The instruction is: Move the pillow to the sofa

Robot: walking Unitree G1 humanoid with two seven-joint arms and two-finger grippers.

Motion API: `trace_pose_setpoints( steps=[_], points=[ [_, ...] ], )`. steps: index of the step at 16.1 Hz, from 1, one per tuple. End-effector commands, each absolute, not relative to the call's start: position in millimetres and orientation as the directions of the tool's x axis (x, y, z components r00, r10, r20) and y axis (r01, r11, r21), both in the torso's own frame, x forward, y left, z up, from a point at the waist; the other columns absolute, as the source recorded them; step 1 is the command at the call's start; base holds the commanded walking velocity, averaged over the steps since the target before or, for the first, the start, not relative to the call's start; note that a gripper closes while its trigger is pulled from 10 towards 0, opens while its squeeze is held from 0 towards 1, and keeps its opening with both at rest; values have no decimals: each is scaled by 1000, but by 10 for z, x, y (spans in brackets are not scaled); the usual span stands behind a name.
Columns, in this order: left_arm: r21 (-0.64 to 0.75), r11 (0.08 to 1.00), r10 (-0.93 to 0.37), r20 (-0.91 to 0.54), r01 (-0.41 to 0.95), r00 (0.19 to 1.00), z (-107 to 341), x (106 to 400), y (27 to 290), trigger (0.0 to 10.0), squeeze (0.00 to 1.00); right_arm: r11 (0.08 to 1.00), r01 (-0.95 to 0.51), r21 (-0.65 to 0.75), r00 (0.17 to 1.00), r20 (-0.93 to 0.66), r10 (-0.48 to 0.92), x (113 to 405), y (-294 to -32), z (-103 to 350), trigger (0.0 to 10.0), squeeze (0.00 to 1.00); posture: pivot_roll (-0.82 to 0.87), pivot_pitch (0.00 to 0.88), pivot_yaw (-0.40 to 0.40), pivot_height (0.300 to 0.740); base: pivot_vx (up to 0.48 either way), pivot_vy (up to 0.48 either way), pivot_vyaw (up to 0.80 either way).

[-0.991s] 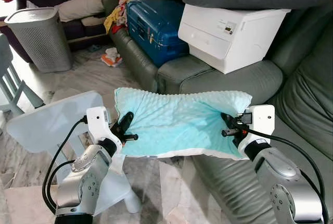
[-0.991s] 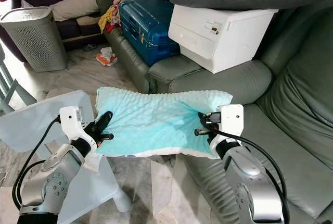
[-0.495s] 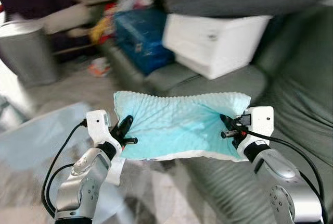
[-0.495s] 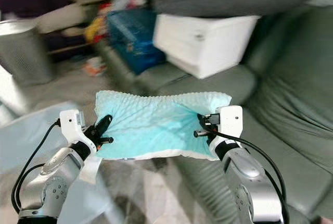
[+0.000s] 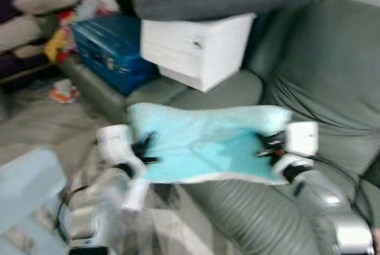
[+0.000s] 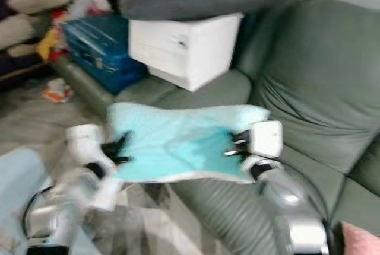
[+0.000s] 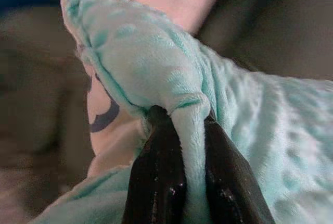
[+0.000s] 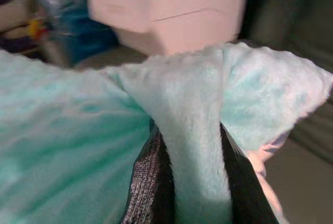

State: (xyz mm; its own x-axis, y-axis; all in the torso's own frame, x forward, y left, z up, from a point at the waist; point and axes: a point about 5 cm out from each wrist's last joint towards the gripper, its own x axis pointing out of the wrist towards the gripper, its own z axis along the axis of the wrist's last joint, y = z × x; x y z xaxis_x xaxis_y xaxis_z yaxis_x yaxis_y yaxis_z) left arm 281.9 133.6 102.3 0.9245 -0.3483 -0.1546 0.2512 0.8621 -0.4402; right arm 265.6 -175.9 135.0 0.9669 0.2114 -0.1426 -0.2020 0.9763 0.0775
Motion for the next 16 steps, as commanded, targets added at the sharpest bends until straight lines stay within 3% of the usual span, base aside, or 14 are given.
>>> trace_pose_setpoints(
  steps=[1,6,16],
  points=[
    [-416,879,-321,-153,233,935,1054,2818,1445,10000,0,969,-234,80,964,-108,241,2668,-1670,1428,10000,0,-191,0,17,740,0,0,0],
    [-416,879,-319,-150,233,936,1063,2829,1460,10000,0,969,-234,82,964,-109,242,2668,-1660,1422,10000,0,-188,0,17,740,0,0,0],
    [-407,883,-322,-160,235,933,1045,2824,1459,10000,0,968,-235,83,963,-116,244,2675,-1662,1417,10000,0,-189,0,17,740,0,0,-788]
  ],
)
